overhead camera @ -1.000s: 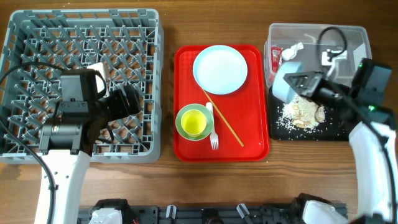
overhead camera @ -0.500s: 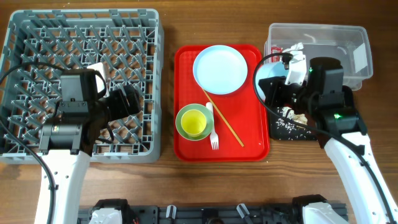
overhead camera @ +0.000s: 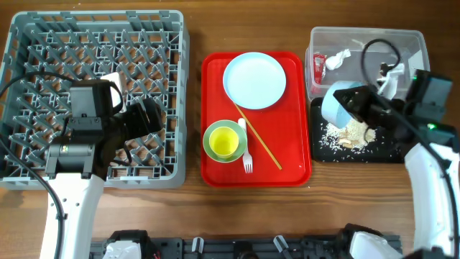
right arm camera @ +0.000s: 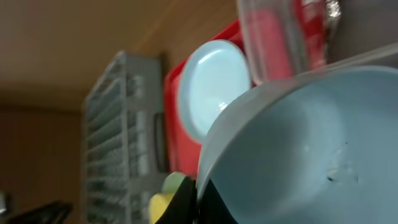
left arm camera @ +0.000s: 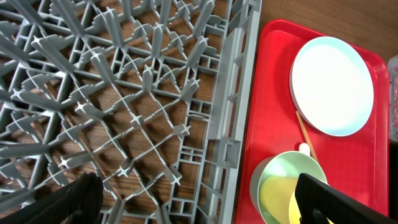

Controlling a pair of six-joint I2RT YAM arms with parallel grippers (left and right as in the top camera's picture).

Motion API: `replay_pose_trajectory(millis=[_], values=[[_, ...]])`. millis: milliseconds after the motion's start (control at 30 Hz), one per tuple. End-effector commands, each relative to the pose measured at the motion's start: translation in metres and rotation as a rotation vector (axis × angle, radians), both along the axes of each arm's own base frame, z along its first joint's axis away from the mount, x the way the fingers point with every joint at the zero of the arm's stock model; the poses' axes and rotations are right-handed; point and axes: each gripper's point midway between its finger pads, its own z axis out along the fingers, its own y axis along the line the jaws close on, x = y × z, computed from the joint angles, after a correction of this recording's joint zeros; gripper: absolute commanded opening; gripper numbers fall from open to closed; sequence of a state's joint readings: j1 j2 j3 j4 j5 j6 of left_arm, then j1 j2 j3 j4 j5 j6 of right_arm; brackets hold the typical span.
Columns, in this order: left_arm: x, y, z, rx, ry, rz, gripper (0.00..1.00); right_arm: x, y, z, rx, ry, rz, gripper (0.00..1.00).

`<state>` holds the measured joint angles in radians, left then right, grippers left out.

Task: Sort waste into correct bins and load items into the dishwasher rack
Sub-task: 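Tip the blue bowl over the black tray to dump the rice, then place the empty blue bowl onto the white plate on the tray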

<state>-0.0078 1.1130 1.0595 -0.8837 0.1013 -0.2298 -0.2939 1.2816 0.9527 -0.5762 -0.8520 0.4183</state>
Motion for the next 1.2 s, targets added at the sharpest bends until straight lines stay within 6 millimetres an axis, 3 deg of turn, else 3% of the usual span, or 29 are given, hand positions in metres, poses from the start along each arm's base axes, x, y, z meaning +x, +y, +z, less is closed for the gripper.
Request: replay_pose_trajectory(millis=[0,100,200,333,367,433,533,733,900,1033,1167], values=[[0.002,0.003,0.008,0.015,-0.023,0.000,1.00,-0.011,0.011,0.040,0.366,-0.142,0.232,0.04],[0.002,0.003,0.008,0.015,-0.023,0.000,1.00,-0.014,-0.005,0.051,0.595,-0.168,0.272,0.04],[0.002,0.003,0.008,0.015,-0.022,0.000,1.00,-0.007,-0.024,0.031,0.683,-0.066,0.187,0.04],[0.002,0.003,0.008,0.015,-0.023,0.000,1.00,0.002,-0.048,-0.010,0.605,0.063,0.023,0.04],[0.002,0.003,0.008,0.015,-0.023,0.000,1.00,0.002,-0.051,-0.009,0.611,0.051,0.021,0.04],[0.002,0.003,0.008,0.015,-0.022,0.000,1.00,0.000,-0.052,0.021,0.644,-0.139,0.138,0.04],[0.002,0.003,0.008,0.015,-0.023,0.000,1.00,0.006,-0.057,0.006,0.640,-0.002,0.041,0.04],[0.001,0.003,0.007,0.015,-0.015,0.000,1.00,0.007,-0.058,0.027,0.615,-0.169,0.151,0.04],[0.001,0.003,0.007,0.015,-0.015,0.000,1.00,0.011,-0.064,0.017,0.648,-0.049,0.065,0.04],[0.001,0.003,0.007,0.015,-0.015,0.000,1.00,0.011,-0.064,0.017,0.646,-0.052,0.065,0.04],[0.001,0.003,0.007,0.015,-0.016,0.000,1.00,0.017,-0.070,-0.007,0.543,0.005,-0.027,0.04]])
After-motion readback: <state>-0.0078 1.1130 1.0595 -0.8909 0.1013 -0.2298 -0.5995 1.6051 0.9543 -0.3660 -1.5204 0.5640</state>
